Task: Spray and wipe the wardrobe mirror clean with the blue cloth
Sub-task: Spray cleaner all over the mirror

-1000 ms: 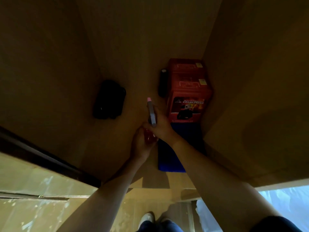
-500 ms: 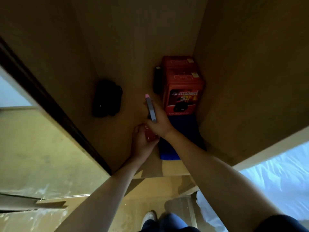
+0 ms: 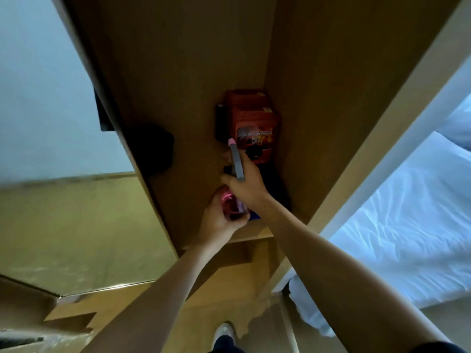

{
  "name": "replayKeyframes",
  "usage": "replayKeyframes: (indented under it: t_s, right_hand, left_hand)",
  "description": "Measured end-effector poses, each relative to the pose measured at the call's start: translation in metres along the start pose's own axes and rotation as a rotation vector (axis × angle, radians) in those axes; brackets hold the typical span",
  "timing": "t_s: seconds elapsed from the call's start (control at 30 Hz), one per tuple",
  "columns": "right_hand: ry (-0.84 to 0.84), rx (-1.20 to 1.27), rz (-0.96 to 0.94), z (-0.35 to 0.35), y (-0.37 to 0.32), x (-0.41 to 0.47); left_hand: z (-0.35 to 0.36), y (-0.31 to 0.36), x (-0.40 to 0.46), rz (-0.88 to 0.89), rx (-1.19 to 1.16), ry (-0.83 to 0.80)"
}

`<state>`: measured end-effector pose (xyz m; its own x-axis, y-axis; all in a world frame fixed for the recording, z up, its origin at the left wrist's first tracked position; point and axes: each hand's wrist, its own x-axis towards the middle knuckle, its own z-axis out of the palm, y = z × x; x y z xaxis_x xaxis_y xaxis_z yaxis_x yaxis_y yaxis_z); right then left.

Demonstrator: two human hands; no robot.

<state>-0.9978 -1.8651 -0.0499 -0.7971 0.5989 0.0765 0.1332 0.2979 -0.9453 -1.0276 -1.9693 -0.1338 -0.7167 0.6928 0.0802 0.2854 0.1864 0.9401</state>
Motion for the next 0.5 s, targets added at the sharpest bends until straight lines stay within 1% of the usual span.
replayKeyframes:
  t_s: [0.1, 0.23, 0.3, 0.43, 0.5]
  right_hand:
    - [0.031, -0.028, -0.034, -0.007, -0.011, -0.036]
    - [0.047, -0.025, -0.081, -0.015, -0.025, -0.087]
    - [0.047, -0.016, -0.094, -0.016, -0.028, -0.111]
    - [0.049, -0.012, -0.136, -0.007, -0.031, -0.158]
    - [0.033, -0.006, -0.163, 0.001, -0.037, -0.179]
  left_hand:
    - [0.000, 0.016, -0.030, 0.074, 0.032, -0.005]
    - [0.000, 0.034, -0.077, 0.171, 0.151, 0.028]
    - [-0.001, 0.041, -0.102, 0.201, 0.167, 0.042]
    - [-0.005, 0.049, -0.153, 0.182, 0.153, 0.028]
    - [-0.010, 0.054, -0.176, 0.155, 0.140, 0.051]
